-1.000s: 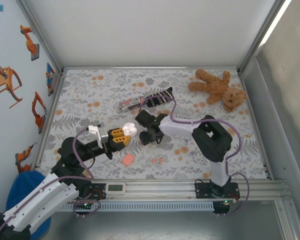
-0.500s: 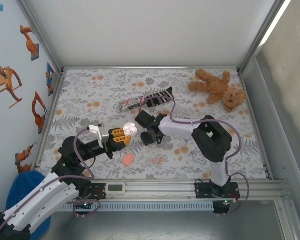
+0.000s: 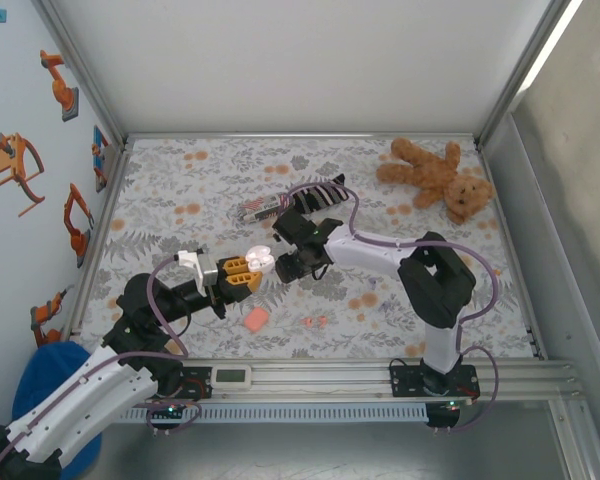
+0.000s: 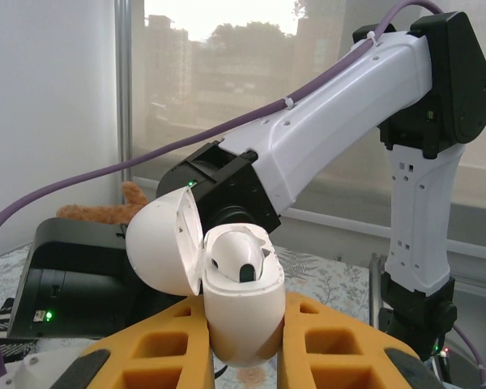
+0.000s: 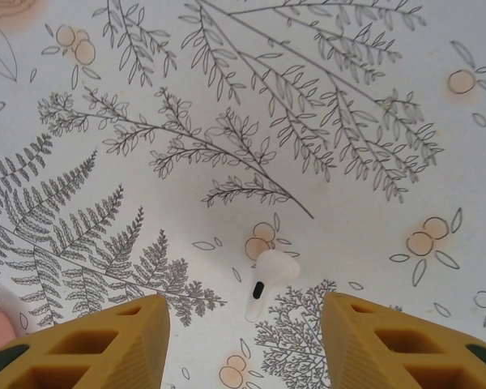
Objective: Insert wireless bluetooth earbuds into charging case
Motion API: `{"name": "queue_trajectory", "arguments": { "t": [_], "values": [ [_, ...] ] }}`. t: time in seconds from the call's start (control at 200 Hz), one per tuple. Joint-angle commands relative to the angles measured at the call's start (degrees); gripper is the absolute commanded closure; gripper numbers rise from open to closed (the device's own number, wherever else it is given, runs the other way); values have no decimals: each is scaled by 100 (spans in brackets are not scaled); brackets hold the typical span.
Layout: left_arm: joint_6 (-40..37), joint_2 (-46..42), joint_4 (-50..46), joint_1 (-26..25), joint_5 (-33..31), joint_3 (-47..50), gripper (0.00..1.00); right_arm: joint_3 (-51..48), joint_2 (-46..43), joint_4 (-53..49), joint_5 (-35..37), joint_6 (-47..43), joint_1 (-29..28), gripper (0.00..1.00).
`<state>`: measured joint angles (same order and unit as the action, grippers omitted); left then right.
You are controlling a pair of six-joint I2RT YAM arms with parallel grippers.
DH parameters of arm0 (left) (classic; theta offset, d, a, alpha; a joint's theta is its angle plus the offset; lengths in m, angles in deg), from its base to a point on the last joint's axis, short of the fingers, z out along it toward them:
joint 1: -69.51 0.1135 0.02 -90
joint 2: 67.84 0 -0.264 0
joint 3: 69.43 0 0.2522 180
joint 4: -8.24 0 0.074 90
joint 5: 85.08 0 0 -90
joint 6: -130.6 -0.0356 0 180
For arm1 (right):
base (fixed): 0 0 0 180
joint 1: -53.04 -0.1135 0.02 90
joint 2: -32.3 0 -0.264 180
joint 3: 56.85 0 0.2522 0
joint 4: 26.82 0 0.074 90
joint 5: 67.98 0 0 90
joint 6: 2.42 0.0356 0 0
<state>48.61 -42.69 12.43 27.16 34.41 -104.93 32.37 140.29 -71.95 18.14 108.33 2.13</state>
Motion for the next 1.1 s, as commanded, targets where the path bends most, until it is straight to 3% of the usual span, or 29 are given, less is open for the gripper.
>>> {"name": "queue_trajectory", "arguments": {
  "t": [0.0,1.097],
  "values": [
    [-120,-119,-53,-23,-40,-103,89,276,143,-254,-131,-85,81,49],
    [-193,-124,-135,-24,-58,-103,89,628,941,-439,-95,-27,118,63]
  ]
}}
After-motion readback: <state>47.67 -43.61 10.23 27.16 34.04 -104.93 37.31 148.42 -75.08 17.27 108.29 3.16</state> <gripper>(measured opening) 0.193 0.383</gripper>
